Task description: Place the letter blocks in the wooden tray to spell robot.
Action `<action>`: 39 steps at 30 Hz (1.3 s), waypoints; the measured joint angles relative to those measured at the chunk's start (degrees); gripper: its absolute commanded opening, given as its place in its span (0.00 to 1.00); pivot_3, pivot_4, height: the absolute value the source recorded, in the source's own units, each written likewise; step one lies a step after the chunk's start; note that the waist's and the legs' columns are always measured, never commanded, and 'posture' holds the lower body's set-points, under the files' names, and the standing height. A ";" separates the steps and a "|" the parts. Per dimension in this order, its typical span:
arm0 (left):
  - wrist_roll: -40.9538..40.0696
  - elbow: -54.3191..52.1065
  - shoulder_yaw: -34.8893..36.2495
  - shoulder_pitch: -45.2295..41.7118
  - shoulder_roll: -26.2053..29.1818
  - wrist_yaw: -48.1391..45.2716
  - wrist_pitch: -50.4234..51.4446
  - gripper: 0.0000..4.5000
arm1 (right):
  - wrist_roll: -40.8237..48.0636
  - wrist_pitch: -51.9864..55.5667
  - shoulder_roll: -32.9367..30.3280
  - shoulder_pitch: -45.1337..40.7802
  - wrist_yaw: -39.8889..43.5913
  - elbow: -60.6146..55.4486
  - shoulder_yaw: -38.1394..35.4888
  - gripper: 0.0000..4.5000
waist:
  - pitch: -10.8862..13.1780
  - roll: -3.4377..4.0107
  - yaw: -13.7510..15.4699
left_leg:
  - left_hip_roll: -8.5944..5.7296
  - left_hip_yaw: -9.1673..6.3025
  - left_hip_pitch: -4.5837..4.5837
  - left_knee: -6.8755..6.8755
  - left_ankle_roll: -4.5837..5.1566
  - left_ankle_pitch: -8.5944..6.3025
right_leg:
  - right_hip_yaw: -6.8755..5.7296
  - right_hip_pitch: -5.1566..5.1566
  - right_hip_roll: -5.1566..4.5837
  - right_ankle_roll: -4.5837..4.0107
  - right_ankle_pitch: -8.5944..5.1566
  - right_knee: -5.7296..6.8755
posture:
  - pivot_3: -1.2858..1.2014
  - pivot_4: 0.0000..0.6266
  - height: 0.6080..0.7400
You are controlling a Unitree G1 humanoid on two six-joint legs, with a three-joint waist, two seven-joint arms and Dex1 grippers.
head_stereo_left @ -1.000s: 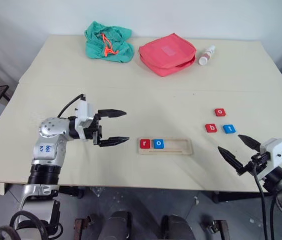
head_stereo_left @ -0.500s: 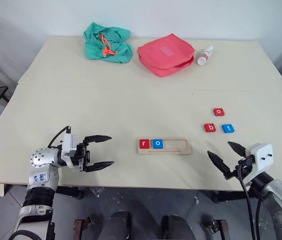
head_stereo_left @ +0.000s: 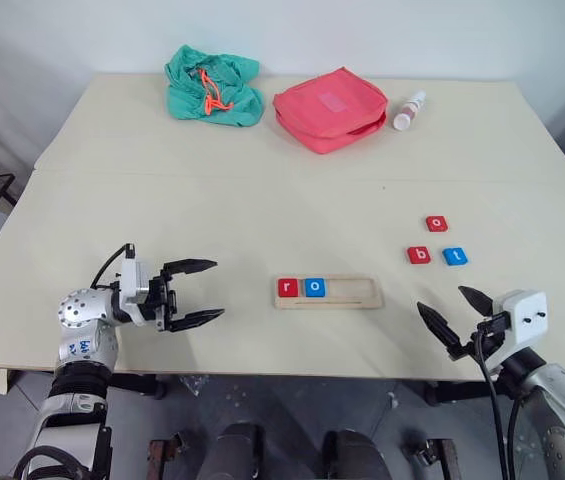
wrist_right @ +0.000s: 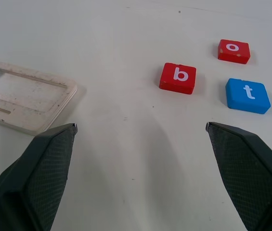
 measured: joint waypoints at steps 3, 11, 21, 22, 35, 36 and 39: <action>-0.67 0.17 -0.35 -0.08 0.09 0.00 -0.07 0.99 | 0.00 -0.08 0.03 0.14 0.00 0.41 0.00 1.00 | 0.00 0.00 0.01 | 0.00 0.00 0.00 0.00 0.00 0.00 | 0.00 0.00 0.00 0.00 0.00 0.00 | 0.52 0.24 1.00; -1.08 0.29 -1.24 -0.32 0.13 0.00 -0.07 0.99 | 0.00 -0.15 0.10 0.16 0.00 1.59 -0.01 1.00 | 0.00 0.00 -0.03 | 0.00 0.00 0.00 0.00 0.00 0.00 | 0.00 -0.01 0.00 0.00 0.00 0.00 | 0.52 0.24 1.00; -1.45 -0.66 -2.09 -1.34 0.08 0.00 0.13 0.99 | 1.31 5.14 1.01 -10.47 -5.94 4.44 0.11 1.00 | 0.00 0.00 -0.15 | 0.01 0.00 -0.01 -0.02 0.00 0.00 | 0.01 -0.06 0.00 0.00 0.00 0.02 | 0.52 0.24 1.00; -1.64 -0.94 -2.15 -1.31 0.02 0.00 0.17 0.99 | 1.34 6.03 1.15 -12.85 -6.69 5.57 0.36 1.00 | 0.00 0.00 -0.18 | 0.02 0.00 -0.01 -0.01 0.00 0.00 | 0.00 -0.07 0.00 0.00 0.00 0.05 | 0.52 0.24 1.00; -2.21 -6.23 -2.38 1.42 -0.45 0.01 1.20 0.99 | -1.72 10.05 1.83 -27.10 -9.72 20.09 5.86 1.00 | 0.00 0.00 -0.49 | 0.01 -0.03 -0.05 -0.05 0.00 0.00 | -0.01 -0.15 -0.01 0.00 0.00 0.11 | 0.52 0.24 1.00; -2.29 -6.77 -2.36 1.99 -0.45 0.01 1.23 0.99 | -2.13 10.05 1.83 -27.10 -9.71 20.30 6.47 1.00 | 0.00 0.00 -0.62 | 0.01 -0.02 -0.05 -0.06 0.00 0.00 | -0.01 -0.16 -0.01 0.00 0.00 0.12 | 0.52 0.24 1.00; -2.36 -8.15 -2.37 3.18 -0.46 0.01 1.30 0.99 | -2.67 9.95 2.00 -27.13 -9.67 20.99 6.75 1.00 | 0.00 0.00 -0.80 | 0.01 -0.02 -0.06 -0.06 0.00 0.00 | 0.00 -0.16 -0.01 0.00 0.00 0.12 | 0.52 0.24 1.00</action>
